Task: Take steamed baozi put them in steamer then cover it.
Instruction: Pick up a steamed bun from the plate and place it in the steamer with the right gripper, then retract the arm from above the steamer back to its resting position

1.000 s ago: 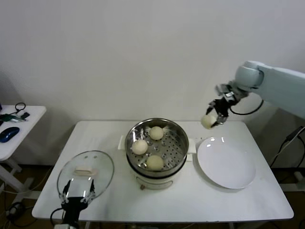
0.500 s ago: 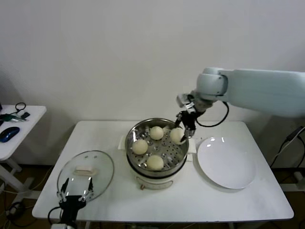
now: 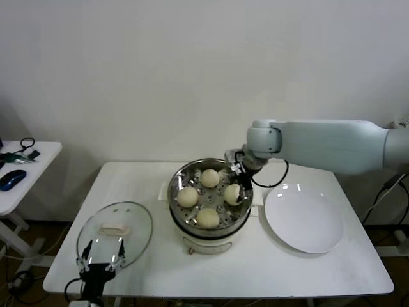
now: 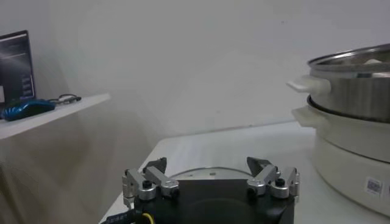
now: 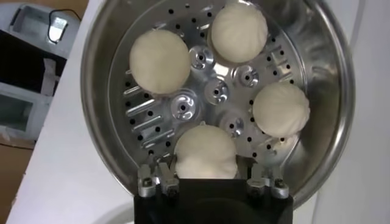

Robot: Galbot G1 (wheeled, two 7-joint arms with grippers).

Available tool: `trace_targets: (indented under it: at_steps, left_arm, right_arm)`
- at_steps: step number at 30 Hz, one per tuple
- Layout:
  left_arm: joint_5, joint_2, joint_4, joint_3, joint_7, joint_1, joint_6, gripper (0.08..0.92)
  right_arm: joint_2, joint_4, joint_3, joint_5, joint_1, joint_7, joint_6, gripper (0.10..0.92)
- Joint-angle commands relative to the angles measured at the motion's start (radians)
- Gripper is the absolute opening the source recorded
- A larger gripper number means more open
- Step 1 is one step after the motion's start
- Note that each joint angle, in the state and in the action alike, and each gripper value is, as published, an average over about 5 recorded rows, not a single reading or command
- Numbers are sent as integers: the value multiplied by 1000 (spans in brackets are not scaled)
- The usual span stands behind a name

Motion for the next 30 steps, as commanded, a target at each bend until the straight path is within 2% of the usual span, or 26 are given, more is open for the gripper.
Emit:
trace_targets:
  at_steps: [1,3,9,14,18,23,26,30]
  left_arm:
    - [-1,-1,3,0,0,-1,-1,823]
    - [-1,-2,5,0,0,-2,-1,823]
    - [-3,-3,3,-1,0,-4,3,823]
    - [-28,0,-5,-4,1,1,23,823]
    - [-36,5,-7,-2,2,1,33,823]
    - [-41,8,-7,-1,1,-16,51,823]
    - [-45,10,-8,2,-1,-31,53,823]
    - [-47,29,-14,5,8,-38,51,823]
  right_arm:
    - [26,-40,23,-28,-72,27,-16,671]
    - [31,-46,35,-20,-77,26,-10,682]
    - [18,-57,74,16,-10,-30,47,801]
    - [-59,-66,148,162,85,-54,74,822]
    - [-171,-37,413,285,-33,203,-53,823]
    - [-326,48,796,238,-342,572,-33,823]
    - [-413,110,986,220,-522,683,1,823]
    - [-515,176,1282,132,-857,738,88,823]
